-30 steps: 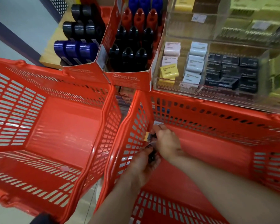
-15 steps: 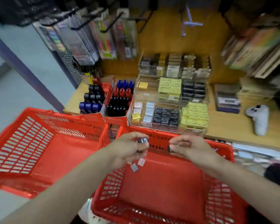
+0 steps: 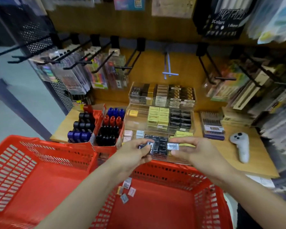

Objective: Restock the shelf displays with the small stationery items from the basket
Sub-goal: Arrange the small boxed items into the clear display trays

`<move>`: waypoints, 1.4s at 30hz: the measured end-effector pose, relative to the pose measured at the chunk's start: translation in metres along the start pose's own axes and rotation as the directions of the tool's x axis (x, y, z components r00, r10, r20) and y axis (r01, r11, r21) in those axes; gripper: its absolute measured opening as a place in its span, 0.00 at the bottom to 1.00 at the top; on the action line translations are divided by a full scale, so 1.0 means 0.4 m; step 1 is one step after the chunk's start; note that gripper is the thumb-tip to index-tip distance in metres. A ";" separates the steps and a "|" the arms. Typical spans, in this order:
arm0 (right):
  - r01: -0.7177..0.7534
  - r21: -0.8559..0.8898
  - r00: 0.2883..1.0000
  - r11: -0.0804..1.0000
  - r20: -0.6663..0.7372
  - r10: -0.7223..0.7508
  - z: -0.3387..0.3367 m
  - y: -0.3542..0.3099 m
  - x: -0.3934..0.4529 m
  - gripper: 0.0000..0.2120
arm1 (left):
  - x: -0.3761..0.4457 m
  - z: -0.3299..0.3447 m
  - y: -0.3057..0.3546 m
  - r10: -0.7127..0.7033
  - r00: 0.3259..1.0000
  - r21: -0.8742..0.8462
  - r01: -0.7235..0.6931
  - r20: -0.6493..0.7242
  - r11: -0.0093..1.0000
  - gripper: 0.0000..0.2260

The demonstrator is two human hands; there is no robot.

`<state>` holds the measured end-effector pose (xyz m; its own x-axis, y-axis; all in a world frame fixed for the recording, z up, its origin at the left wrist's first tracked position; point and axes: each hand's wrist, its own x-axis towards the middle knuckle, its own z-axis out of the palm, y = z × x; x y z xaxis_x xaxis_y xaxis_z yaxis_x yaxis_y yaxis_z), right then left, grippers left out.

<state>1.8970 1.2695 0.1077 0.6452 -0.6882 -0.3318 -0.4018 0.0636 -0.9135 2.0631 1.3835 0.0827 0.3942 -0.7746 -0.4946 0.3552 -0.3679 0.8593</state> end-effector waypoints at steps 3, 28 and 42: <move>0.024 -0.045 0.999 0.999 -0.037 -0.025 0.018 0.009 0.016 0.13 | 0.021 0.031 -0.003 0.027 0.999 -0.039 -0.028 -0.024 0.999 0.10; 0.230 -0.616 0.945 0.753 -0.045 -0.325 0.039 -0.019 0.187 0.08 | 0.057 -0.099 0.047 -0.064 0.998 -0.536 0.047 -0.014 0.843 0.15; 0.163 -0.944 0.982 0.288 0.128 -0.136 0.178 0.143 0.333 0.09 | 0.067 -0.153 0.016 -0.112 0.992 -0.555 0.066 -0.050 0.830 0.17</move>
<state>2.0062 1.2331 -0.0053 0.7717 -0.5921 -0.2322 -0.6238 -0.7758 -0.0951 2.1279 1.3917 0.0671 0.3938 -0.7017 -0.5938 0.7906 -0.0709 0.6081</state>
